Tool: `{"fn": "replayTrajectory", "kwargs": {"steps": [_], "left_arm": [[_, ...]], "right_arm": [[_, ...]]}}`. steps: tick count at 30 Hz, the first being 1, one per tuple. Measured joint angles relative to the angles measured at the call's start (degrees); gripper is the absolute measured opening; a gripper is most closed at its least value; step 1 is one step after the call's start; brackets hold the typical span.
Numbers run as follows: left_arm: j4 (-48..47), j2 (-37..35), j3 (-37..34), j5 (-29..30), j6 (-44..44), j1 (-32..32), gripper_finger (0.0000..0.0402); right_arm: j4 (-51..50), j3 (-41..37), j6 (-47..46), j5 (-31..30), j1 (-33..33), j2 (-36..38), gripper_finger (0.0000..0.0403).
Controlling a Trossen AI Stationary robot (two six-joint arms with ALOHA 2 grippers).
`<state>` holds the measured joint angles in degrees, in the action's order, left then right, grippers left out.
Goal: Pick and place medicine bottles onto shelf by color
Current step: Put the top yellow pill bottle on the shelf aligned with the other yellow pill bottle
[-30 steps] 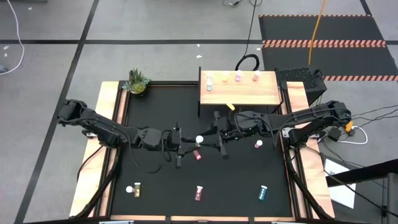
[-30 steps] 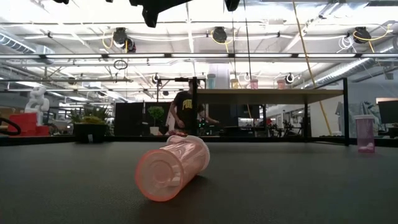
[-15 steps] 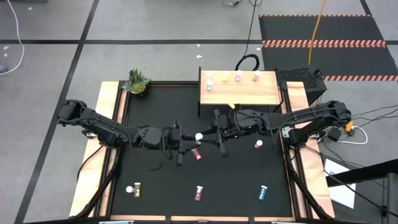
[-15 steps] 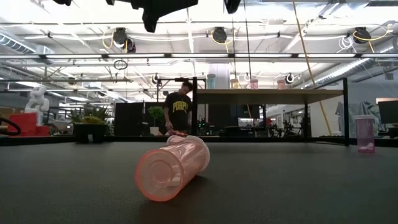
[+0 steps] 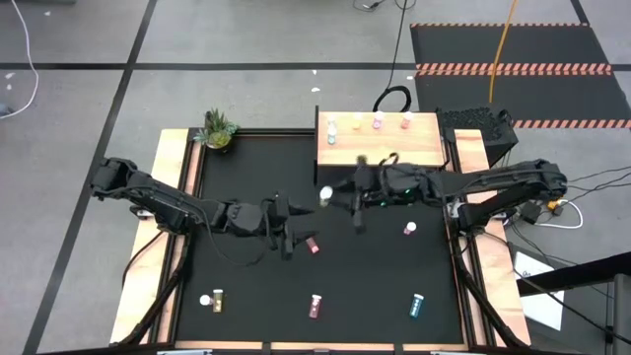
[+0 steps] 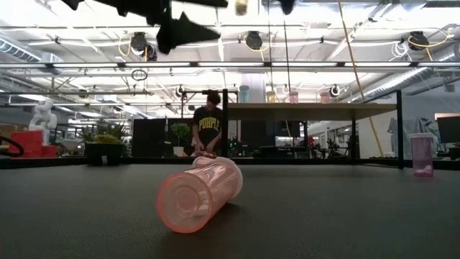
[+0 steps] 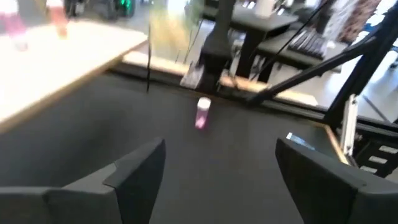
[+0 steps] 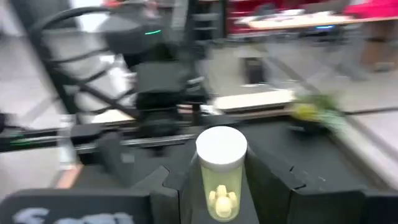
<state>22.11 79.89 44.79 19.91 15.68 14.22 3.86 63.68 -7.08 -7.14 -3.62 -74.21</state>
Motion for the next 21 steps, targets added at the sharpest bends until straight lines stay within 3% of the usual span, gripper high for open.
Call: {"fn": "replayTrajectory", "kwargs": {"steps": [5,10,15,21], "left_arm": [[-6.57,-0.21,-0.01,0.19,6.61,0.0,0.0306],[-7.51,-0.21,-0.01,0.19,7.16,0.04,0.0286],[-5.81,-0.21,-0.01,0.95,4.21,-0.26,0.0272],[-4.34,-0.21,-0.01,2.5,3.2,-0.06,0.0271]], "right_arm": [[-10.25,0.02,4.47,-10.06,4.83,7.44,0.0112],[-15.04,-0.88,8.67,-17.93,13.82,10.48,0.0115],[-9.02,-5.8,9.41,-9.66,22.27,8.87,0.0115],[3.89,-14.15,9.16,-6.03,27.56,7.91,0.0116]]}}
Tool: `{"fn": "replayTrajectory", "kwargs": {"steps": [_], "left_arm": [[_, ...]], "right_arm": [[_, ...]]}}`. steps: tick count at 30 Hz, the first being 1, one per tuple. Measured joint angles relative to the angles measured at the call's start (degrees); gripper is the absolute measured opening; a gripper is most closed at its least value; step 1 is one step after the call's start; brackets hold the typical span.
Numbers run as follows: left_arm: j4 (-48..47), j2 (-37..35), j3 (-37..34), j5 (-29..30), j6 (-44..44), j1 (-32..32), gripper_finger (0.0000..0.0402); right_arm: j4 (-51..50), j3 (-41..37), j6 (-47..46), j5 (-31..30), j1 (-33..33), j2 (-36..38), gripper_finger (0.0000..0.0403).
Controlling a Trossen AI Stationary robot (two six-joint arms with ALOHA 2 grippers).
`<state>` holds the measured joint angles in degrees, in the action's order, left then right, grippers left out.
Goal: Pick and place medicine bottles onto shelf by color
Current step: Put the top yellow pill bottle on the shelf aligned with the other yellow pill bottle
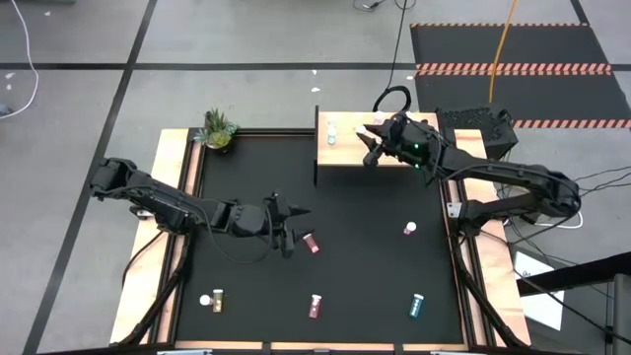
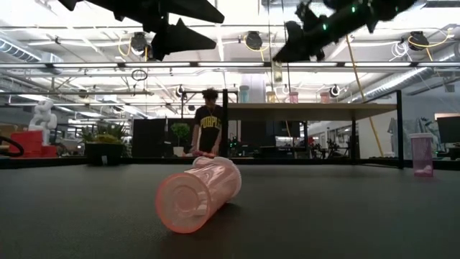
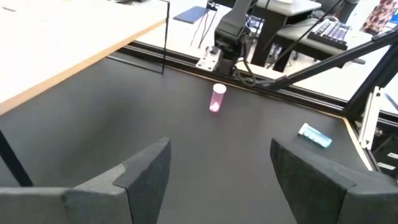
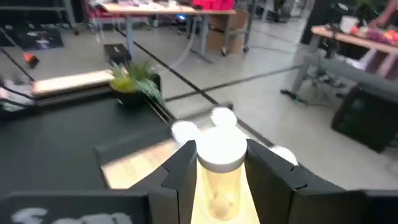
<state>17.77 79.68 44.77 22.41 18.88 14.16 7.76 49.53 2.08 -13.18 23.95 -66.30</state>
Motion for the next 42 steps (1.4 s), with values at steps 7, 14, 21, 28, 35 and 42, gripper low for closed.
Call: {"fn": "replayTrajectory", "kwargs": {"steps": [7,14,21,28,35,42], "left_arm": [[-1.21,0.0,0.0,1.22,0.23,0.27,0.0271],[-1.32,0.0,0.0,1.6,-1.02,-0.7,0.0271],[-1.4,0.0,0.0,1.6,0.02,-0.7,0.0271],[-3.11,0.0,0.0,1.69,2.38,-0.86,0.0271],[-3.16,0.0,0.0,1.71,2.42,-0.86,0.0271],[-3.18,0.0,0.0,1.71,2.9,-0.96,0.0271]], "right_arm": [[8.52,-6.6,-2.75,8.0,6.31,-1.41,0.0116],[12.57,-6.12,-3.45,11.87,8.44,-7.2,0.0116],[14.44,-6.09,-4.36,11.99,10.19,-9.89,0.0116],[14.77,-6.07,-6.17,13.39,11.36,-10.27,0.0116],[14.76,-6.07,-6.3,13.41,11.34,-10.27,0.0116],[14.72,-6.07,-6.85,13.47,11.67,-10.27,0.0117]]}}
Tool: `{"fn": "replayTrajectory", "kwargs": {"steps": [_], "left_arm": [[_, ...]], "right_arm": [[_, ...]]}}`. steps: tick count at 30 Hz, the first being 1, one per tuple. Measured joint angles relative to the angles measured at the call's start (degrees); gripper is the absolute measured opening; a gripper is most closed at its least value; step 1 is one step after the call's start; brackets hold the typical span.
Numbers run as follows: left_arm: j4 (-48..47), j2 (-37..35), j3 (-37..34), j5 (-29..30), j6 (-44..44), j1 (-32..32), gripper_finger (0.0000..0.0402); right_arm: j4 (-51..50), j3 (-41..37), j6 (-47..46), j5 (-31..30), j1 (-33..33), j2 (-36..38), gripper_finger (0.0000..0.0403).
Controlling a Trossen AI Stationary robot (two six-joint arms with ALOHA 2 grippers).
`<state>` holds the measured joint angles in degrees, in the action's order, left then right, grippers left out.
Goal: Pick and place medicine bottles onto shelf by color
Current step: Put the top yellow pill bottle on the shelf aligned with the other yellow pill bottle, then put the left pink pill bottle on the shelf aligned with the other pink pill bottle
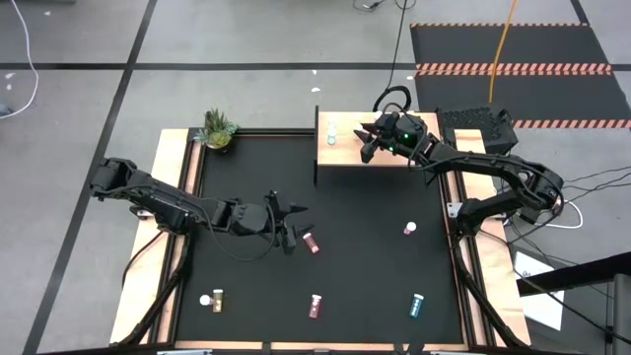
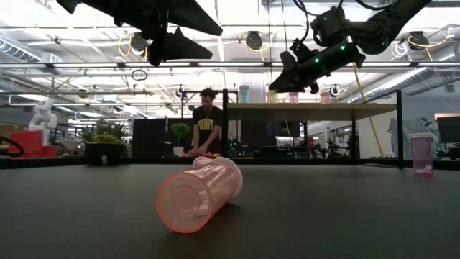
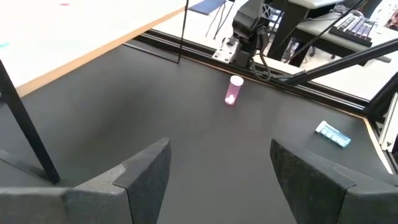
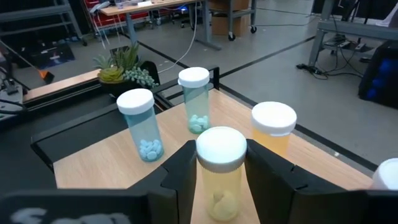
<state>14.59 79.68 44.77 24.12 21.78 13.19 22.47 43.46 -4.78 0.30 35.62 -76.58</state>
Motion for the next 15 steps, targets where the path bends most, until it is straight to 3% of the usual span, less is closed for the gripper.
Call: {"fn": "replayTrajectory", "kwargs": {"steps": [15], "left_arm": [[-0.19,0.0,0.0,0.02,1.83,-0.04,0.0271]], "right_arm": [[-1.62,0.04,-1.36,-0.01,-0.02,0.0,0.017]]}}
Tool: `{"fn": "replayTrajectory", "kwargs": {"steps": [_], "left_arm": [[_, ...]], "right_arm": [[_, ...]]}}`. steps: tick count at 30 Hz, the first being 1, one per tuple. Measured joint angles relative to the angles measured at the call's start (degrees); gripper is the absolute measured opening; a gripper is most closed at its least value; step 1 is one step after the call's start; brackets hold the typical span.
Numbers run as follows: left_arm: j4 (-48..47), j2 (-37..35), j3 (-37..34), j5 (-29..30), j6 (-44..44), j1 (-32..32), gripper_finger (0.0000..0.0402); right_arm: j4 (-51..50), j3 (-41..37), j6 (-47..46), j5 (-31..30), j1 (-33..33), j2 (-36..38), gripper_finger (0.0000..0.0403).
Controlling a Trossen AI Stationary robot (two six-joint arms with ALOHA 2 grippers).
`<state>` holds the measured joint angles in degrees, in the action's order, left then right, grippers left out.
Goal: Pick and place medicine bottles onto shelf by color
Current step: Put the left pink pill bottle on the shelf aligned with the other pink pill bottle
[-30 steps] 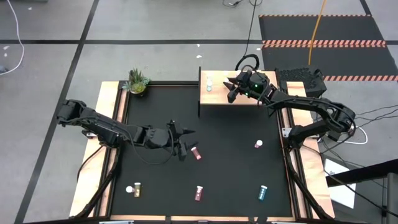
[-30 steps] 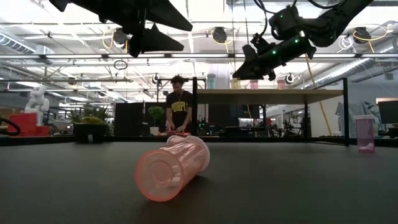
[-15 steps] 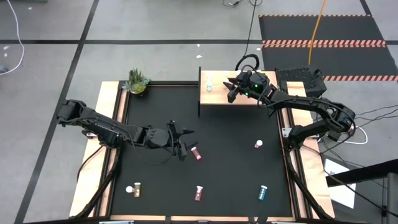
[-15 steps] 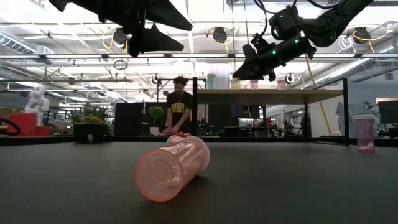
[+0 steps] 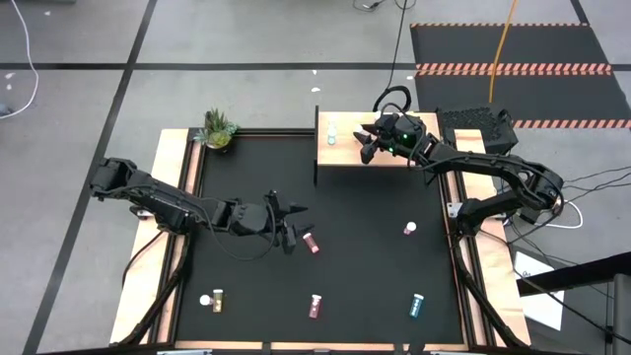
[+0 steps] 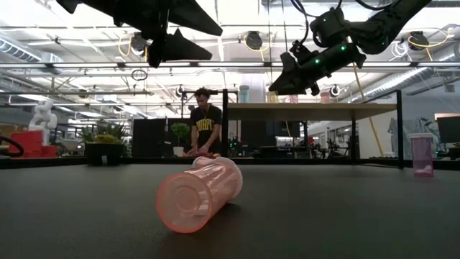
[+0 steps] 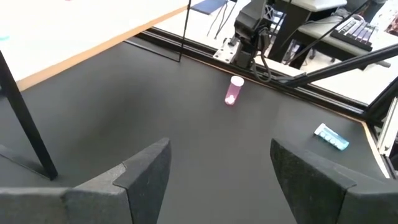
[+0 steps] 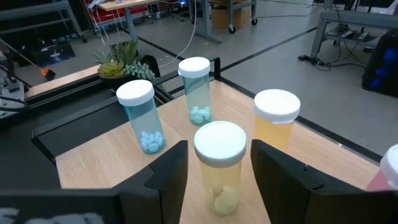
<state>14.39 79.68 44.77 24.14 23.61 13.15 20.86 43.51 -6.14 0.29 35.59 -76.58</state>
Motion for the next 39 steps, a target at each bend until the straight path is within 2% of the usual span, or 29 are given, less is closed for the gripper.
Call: {"fn": "replayTrajectory", "kwargs": {"steps": [6,13,21,25,30,34,39], "left_arm": [[-2.12,-1.91,-0.02,0.4,2.16,-0.15,0.0271],[-15.0,-9.77,-0.04,2.22,8.01,-0.28,0.0271],[-41.86,-19.4,-0.02,-1.54,30.72,6.4,0.0271],[-50.85,-20.27,-0.02,-2.36,40.27,9.56,0.0271],[-53.81,-19.51,-0.02,-4.57,48.3,11.23,0.0271],[-53.58,-19.26,-0.02,-4.66,48.4,11.39,0.0271],[-53.53,-19.26,-0.02,-4.66,46.66,11.37,0.0271]], "right_arm": [[0.1,0.0,-0.17,0.01,0.0,0.98,0.0182],[-0.22,0.0,-0.53,1.29,-0.23,6.04,0.0184],[-6.43,0.0,0.56,-0.65,-5.25,15.54,0.0184],[-8.19,0.02,0.81,-3.79,-9.13,18.52,0.0184],[-11.63,0.02,-0.86,-8.01,-15.62,20.17,0.0183],[-15.84,0.15,-4.51,-9.38,-22.54,20.74,0.0183],[-30.8,5.68,-9.74,-17.14,-34.34,20.72,0.0183]]}}
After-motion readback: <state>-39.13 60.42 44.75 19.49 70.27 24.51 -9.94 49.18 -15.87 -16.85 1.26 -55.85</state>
